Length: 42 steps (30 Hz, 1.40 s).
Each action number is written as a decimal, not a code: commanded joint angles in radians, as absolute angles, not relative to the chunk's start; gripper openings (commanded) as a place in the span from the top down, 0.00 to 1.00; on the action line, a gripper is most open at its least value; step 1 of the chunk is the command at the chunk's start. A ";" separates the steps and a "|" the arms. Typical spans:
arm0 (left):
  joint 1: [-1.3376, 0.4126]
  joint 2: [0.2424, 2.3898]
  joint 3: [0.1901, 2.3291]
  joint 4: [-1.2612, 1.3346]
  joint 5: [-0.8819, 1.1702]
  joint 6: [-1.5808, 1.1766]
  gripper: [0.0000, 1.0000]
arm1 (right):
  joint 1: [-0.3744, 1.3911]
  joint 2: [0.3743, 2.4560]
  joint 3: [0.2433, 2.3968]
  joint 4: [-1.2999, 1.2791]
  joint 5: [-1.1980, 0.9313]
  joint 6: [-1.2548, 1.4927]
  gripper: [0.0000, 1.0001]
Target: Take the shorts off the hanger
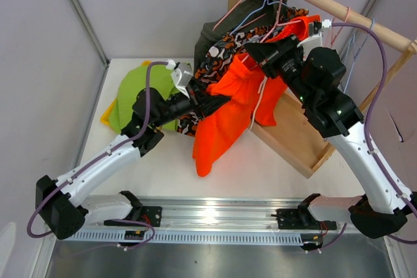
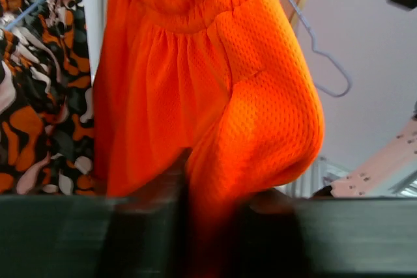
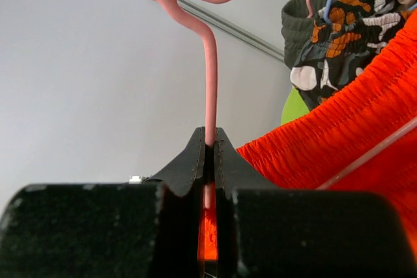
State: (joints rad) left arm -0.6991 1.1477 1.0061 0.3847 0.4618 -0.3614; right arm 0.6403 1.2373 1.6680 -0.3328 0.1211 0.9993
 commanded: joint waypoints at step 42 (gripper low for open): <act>-0.799 1.327 1.310 0.224 -0.044 -0.304 1.00 | 0.719 1.100 1.559 -0.167 0.023 1.308 1.00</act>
